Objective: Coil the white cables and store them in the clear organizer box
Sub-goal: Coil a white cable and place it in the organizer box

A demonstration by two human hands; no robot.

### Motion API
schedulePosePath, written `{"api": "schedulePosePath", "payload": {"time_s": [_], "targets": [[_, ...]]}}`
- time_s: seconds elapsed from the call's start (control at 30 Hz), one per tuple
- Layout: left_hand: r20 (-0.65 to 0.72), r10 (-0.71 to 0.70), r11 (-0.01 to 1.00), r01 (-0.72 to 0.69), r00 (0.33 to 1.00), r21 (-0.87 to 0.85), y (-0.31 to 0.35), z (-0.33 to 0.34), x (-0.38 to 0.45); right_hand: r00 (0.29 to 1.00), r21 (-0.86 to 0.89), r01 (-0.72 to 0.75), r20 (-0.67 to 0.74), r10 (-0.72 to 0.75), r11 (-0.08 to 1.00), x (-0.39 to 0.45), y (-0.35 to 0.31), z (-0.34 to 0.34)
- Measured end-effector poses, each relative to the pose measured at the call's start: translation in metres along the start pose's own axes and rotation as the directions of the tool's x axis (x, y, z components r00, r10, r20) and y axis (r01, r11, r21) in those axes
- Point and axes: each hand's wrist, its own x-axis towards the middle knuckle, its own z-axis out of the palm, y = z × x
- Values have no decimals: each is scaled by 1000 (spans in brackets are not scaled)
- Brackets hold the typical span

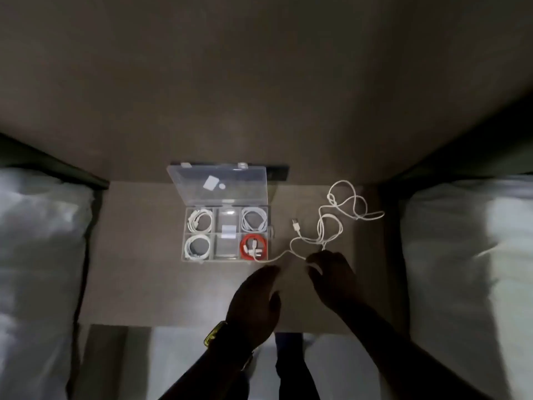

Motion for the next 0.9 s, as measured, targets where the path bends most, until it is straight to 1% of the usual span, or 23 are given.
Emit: {"api": "schedulePosePath", "payload": {"time_s": [0.03,0.07,0.13,0.2,0.27,0.33,0.37,0.4,0.43,0.5,0.53,0.57,0.63,0.67,0.7,0.73,0.77,0.8,0.83,0.87,0.9], "targets": [[27,-39,999,39,999,-12,-5,8,-2,999,-47,24,41,-23,999,5,2,13],[17,-58,998,58,998,-26,-9,14,-1,998,-108,39,49,-34,993,11,1,23],[23,-79,997,79,997,-17,-18,22,-1,993,-201,36,117,-13,979,22,0,38],[21,-68,998,68,997,-19,-24,25,5,990,-254,74,137,-40,964,32,1,46],[-26,-16,1000,17,1000,16,-27,20,19,986,-286,150,108,-124,946,37,4,37],[-110,56,997,-49,992,63,-27,14,38,959,-268,283,52,-279,921,35,4,18],[-138,88,995,-81,987,60,-25,10,48,939,-231,339,22,-344,912,31,5,6],[-124,117,993,-113,985,38,-20,6,57,924,-153,375,-20,-383,914,25,6,-8],[-96,150,989,-149,984,14,-15,4,65,925,-47,373,-63,-376,927,20,6,-24],[-38,216,975,-217,976,-39,-3,4,75,953,179,298,-119,-280,938,14,6,-54],[-21,222,971,-223,975,-86,2,6,76,970,304,231,-146,-195,924,11,4,-68],[-14,202,971,-202,979,-130,6,9,77,979,430,175,-175,-108,886,9,3,-80],[-19,136,972,-137,991,-193,10,13,74,976,600,118,-218,20,791,7,5,-94],[-7,98,966,-97,995,-238,11,13,72,967,616,127,-251,41,778,8,5,-99],[28,54,954,-43,998,-297,12,12,69,961,631,128,-270,63,765,10,6,-101],[80,11,933,19,997,-358,14,12,66,950,675,113,-288,118,729,13,8,-102],[143,-28,907,85,989,-412,17,11,63,939,771,83,-273,209,631,17,8,-104],[210,-68,872,160,975,-462,20,10,60,926,829,47,-245,287,557,23,11,-105],[269,-114,820,244,956,-518,23,10,57,911,837,19,-240,336,546,28,13,-106],[319,-159,748,325,934,-579,26,9,53,902,759,-36,-255,347,651,32,15,-106],[354,-191,674,384,916,-631,28,8,51,905,604,-93,-281,321,792,36,16,-104]]}}
